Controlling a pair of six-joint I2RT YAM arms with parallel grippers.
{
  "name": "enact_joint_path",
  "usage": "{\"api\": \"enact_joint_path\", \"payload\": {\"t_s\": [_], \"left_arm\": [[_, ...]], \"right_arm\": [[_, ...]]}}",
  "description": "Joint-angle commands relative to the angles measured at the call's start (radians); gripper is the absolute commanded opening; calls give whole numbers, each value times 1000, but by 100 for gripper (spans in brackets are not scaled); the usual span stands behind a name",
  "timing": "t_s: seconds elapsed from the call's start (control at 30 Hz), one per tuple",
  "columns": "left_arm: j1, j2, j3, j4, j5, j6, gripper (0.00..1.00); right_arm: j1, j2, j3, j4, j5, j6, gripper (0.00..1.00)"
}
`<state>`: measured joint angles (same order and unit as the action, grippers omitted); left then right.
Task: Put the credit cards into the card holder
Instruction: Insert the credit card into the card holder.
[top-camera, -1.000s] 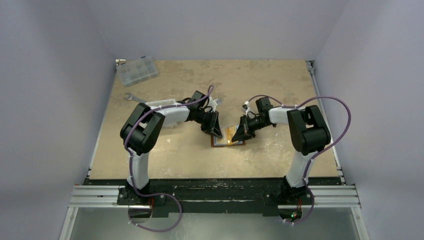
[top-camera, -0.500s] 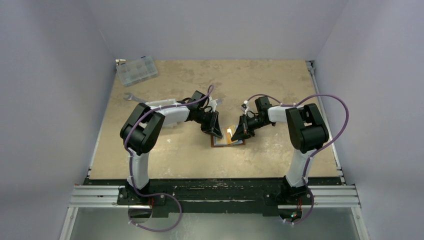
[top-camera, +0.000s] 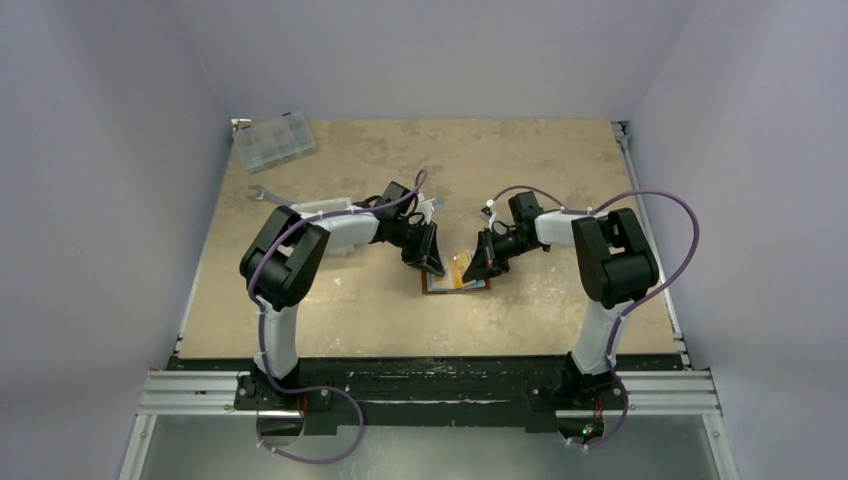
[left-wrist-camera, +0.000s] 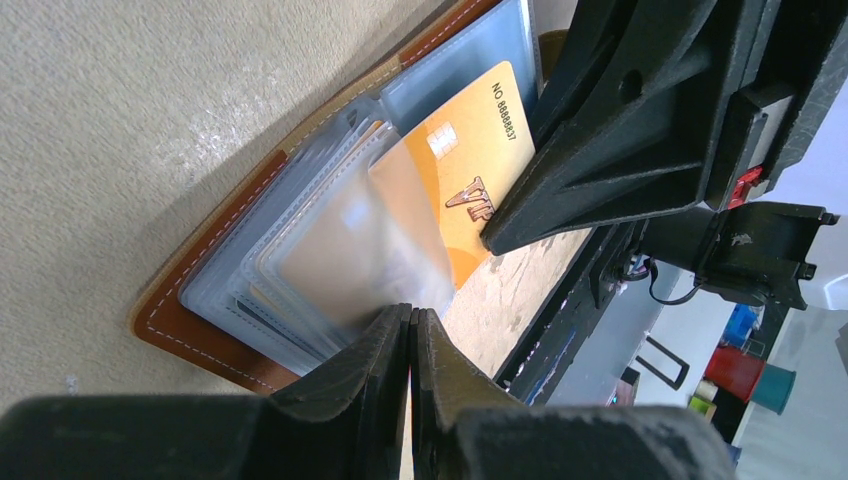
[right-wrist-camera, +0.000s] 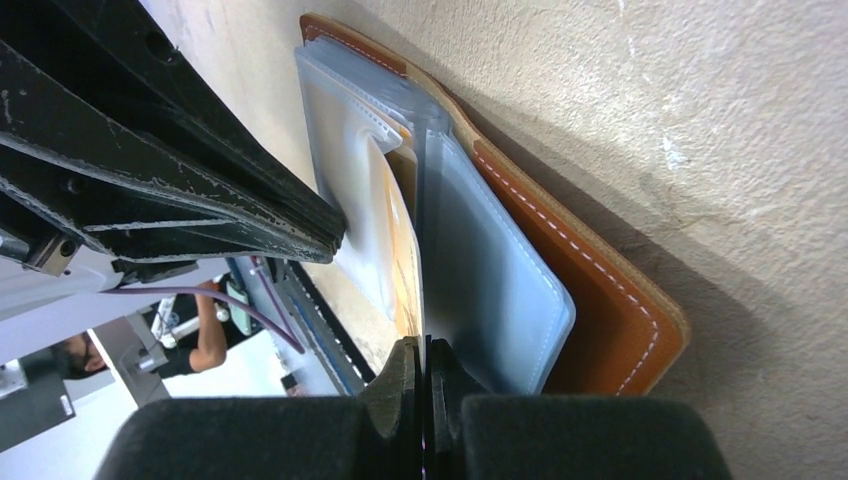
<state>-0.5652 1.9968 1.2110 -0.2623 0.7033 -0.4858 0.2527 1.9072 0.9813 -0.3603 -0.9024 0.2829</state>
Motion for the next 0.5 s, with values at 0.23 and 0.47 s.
{"api": "enact_joint_path", "payload": {"t_s": [0.23,0.47], "left_arm": [[4,57,-65,-87,-214,82,11],[4,53,-71,-85,-213,79,11]], "right_arm": [[11,-31,36,19,248,-93,0],[16,-33,43,12,260,-100,0]]}}
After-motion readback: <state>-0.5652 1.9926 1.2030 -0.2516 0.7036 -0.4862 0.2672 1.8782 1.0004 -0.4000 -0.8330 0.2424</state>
